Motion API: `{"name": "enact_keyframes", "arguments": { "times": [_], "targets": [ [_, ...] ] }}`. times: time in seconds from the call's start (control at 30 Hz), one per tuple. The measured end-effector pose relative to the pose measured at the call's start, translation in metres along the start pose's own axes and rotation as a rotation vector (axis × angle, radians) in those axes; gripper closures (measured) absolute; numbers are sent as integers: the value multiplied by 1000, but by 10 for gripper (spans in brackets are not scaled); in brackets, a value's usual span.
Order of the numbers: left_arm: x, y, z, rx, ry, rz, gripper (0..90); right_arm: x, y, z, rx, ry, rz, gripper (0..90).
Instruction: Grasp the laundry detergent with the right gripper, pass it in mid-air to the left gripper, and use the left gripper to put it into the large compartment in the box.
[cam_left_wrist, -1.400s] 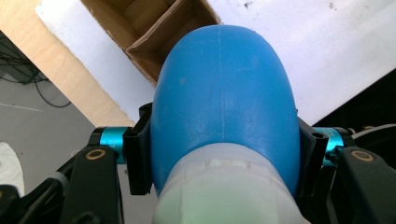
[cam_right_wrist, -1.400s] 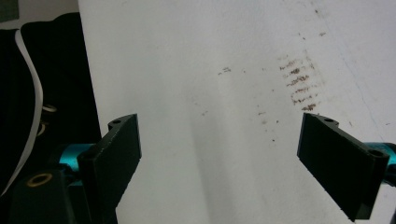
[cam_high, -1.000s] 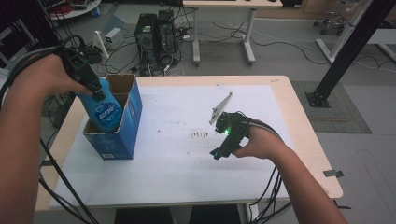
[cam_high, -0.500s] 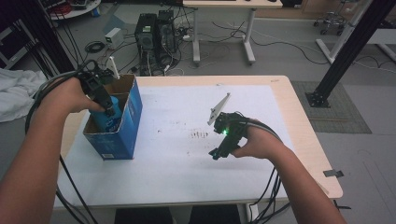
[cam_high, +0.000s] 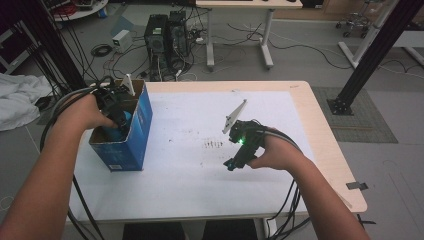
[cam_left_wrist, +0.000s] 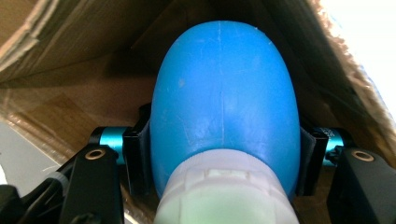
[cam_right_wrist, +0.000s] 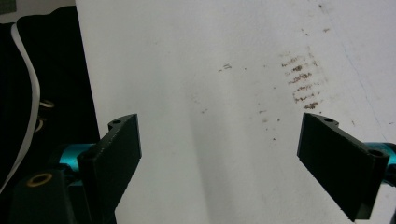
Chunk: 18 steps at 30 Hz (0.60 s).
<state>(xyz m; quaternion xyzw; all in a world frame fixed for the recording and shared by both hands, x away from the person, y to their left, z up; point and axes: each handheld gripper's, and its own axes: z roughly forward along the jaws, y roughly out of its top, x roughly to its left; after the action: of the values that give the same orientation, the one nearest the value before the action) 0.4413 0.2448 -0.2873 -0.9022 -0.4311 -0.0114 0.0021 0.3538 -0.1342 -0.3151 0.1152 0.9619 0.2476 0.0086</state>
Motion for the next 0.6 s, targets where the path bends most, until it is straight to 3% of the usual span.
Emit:
{"name": "enact_keyframes", "arguments": {
  "times": [0.4, 0.6],
  "targets": [
    [1, -2, 1, -14, -6, 10, 379, -1, 1, 0, -5, 2, 0, 128],
    [0, -2, 1, -20, -36, 15, 372, -2, 0, -1, -7, 0, 2, 128]
  ]
}}
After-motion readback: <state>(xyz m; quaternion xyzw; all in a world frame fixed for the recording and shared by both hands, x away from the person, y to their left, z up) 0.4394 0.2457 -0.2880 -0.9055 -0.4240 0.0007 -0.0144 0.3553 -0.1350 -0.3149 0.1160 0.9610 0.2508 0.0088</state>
